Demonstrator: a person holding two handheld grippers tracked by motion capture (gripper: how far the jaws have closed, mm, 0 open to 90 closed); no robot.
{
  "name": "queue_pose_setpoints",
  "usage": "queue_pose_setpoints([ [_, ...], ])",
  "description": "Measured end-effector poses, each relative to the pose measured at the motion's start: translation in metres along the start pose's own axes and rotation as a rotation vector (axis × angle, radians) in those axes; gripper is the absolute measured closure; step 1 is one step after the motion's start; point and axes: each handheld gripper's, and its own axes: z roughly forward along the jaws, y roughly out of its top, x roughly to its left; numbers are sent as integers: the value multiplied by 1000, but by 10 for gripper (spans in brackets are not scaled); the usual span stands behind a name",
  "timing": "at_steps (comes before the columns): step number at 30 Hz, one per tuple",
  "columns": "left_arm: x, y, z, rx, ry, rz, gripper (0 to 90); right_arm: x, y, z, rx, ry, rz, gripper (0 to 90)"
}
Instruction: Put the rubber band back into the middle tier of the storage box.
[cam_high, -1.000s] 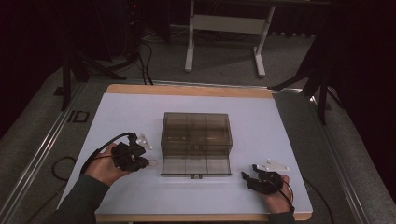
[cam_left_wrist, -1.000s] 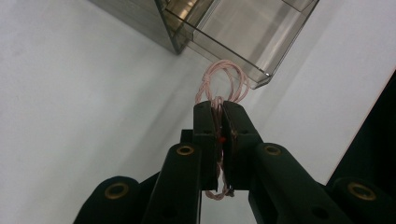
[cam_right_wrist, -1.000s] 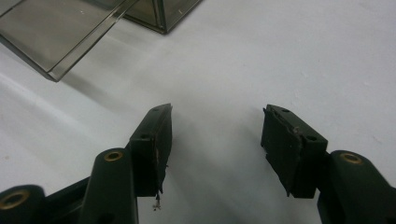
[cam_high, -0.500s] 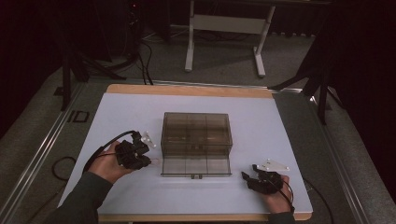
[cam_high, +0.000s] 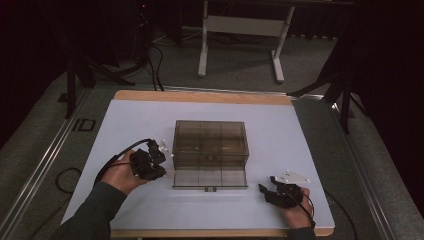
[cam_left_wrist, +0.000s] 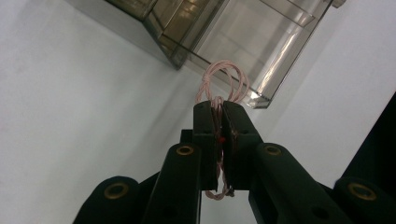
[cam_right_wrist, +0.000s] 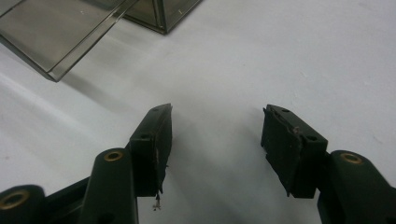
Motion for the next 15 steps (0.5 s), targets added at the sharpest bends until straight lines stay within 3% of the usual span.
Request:
queue_pose_setpoints([
  [15,-1,11,3,-1,-7,2,853,0,0,0,-2,-1,-3,427],
])
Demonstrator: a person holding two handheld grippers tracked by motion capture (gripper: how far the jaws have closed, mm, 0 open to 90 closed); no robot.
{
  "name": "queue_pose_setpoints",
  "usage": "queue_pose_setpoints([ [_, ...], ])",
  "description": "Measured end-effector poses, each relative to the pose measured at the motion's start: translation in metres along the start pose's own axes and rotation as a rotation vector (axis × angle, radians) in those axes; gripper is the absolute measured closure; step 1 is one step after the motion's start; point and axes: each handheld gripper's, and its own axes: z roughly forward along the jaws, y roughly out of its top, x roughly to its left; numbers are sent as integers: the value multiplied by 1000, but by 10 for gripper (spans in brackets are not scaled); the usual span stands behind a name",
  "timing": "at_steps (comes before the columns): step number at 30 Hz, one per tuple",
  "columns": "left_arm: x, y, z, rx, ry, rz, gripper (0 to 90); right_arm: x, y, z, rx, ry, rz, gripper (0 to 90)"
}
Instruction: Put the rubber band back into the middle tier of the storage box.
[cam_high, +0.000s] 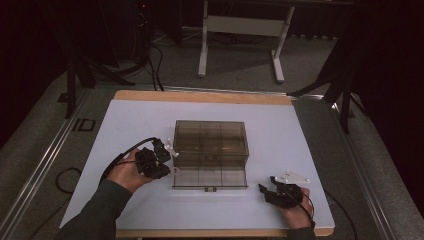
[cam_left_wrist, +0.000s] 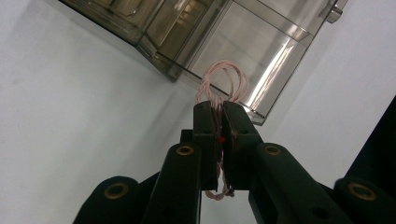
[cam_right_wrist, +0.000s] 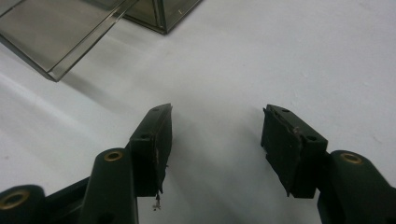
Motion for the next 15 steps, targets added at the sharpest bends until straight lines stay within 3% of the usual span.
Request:
queue_pose_setpoints([
  [15,-3,11,4,2,-7,4,853,0,0,0,-2,1,-2,427],
])
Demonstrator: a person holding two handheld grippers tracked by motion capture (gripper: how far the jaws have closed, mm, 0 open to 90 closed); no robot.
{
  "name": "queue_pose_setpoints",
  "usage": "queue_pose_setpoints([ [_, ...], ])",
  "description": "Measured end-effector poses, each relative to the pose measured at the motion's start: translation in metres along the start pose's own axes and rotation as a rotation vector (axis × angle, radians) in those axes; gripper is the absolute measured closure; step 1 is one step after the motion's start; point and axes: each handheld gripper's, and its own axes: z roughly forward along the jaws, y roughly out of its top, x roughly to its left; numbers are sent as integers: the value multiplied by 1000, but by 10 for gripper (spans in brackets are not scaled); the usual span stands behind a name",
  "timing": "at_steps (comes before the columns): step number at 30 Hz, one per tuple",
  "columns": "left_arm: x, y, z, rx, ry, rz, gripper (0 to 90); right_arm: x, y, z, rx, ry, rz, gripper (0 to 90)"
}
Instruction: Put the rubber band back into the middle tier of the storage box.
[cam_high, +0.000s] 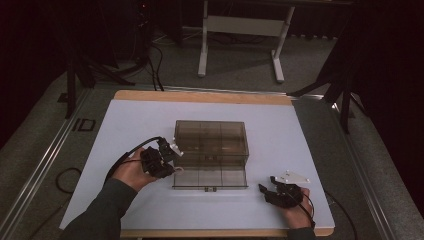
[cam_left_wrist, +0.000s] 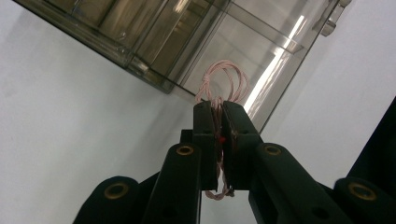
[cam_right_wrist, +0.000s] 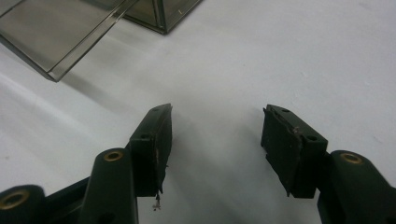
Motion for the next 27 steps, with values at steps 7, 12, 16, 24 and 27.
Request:
queue_pose_setpoints([
  [7,-2,5,2,4,-4,4,853,0,0,0,1,1,3,427],
  [12,-3,8,4,6,-7,11,852,0,0,0,1,0,2,427],
  [16,-5,12,6,7,-9,14,852,0,0,0,1,1,2,427],
  [24,-8,19,10,11,-12,30,851,0,0,0,1,1,3,427],
  [27,-10,21,11,8,-8,35,852,0,0,0,1,1,2,427],
])
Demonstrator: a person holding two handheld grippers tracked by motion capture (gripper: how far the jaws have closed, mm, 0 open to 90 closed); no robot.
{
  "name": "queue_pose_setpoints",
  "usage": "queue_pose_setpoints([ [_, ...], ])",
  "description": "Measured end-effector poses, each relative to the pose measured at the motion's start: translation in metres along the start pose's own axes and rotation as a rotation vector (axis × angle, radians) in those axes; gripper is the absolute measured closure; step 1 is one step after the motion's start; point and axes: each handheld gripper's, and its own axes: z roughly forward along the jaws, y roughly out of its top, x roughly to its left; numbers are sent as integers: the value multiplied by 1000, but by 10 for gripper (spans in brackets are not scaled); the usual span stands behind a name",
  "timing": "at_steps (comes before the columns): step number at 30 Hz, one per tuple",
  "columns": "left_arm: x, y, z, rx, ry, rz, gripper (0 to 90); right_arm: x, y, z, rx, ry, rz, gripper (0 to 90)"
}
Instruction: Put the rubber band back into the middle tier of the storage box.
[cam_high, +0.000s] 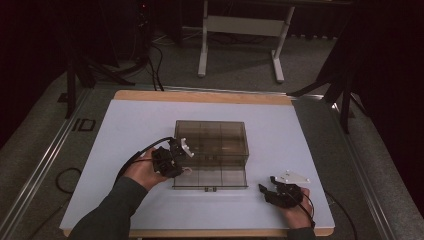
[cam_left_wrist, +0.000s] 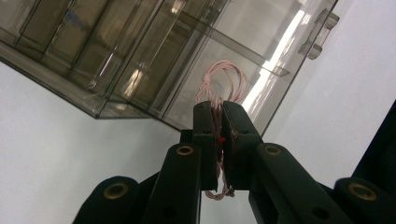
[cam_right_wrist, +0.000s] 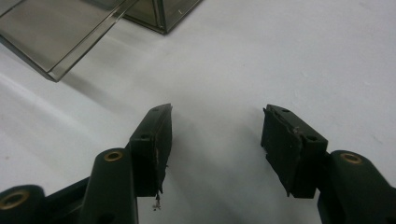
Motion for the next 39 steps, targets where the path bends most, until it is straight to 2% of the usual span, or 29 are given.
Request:
queue_pose_setpoints([
  [9,-2,6,3,8,-4,9,852,0,0,0,0,0,0,427],
  [19,-1,11,11,32,20,7,852,0,0,0,0,1,0,427],
  [29,-1,17,17,38,15,7,852,0,0,0,0,2,-1,427],
  [39,-2,21,25,66,28,7,852,0,0,0,0,2,-1,427],
])
